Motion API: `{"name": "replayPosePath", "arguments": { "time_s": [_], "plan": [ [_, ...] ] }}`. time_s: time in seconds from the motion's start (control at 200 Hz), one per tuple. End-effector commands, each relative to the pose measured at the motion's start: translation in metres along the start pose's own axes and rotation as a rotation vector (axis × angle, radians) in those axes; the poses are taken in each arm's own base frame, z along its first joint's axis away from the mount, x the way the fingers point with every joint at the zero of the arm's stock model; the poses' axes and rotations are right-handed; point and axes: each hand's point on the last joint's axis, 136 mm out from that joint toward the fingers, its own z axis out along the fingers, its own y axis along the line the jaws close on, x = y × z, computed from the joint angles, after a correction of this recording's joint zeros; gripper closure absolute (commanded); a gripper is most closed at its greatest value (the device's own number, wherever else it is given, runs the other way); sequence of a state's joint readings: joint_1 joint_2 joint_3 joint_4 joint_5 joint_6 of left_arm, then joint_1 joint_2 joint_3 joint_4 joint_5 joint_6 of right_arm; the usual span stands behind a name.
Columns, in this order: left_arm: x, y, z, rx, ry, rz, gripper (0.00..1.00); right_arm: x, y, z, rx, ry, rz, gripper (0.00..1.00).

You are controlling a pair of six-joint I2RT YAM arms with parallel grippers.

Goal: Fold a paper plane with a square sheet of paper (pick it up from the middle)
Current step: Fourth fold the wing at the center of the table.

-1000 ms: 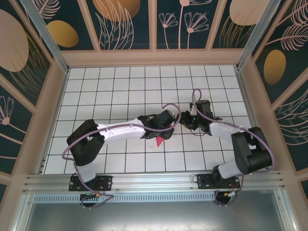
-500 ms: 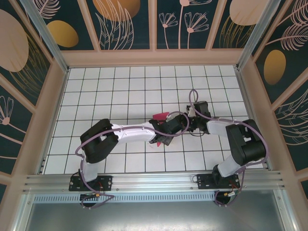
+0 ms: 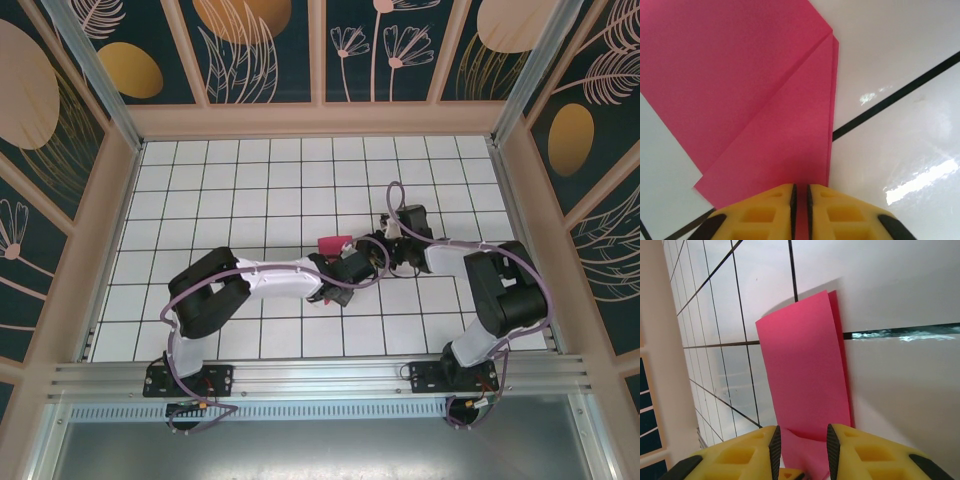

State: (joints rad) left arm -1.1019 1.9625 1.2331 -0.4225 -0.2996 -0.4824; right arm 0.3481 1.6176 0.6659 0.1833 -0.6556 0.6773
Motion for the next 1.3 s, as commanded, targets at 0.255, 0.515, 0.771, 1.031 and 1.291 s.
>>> {"name": "replayPosePath", "arguments": {
  "time_s": [0.255,0.515,0.771,1.031,1.291],
  "plan": [
    [-0.029,-0.010,-0.046,0.312,-0.167,-0.146,0.74,0.001,-0.003,0.008,0.046,0.014,-0.026,0.65],
    [-0.037,0.019,-0.043,0.334,-0.170,-0.255,0.78,0.002,-0.003,0.010,0.038,0.023,-0.025,0.64],
    [-0.019,0.022,-0.013,0.283,-0.099,-0.255,0.88,0.003,-0.004,0.016,0.043,0.036,-0.020,0.64],
    [-0.008,0.026,-0.001,0.257,-0.077,-0.253,0.93,0.005,-0.001,0.019,0.018,0.058,-0.027,0.63],
    [0.008,0.021,0.010,0.278,-0.037,-0.233,0.96,0.003,-0.005,0.019,0.048,0.050,-0.022,0.63]
  ]
}}
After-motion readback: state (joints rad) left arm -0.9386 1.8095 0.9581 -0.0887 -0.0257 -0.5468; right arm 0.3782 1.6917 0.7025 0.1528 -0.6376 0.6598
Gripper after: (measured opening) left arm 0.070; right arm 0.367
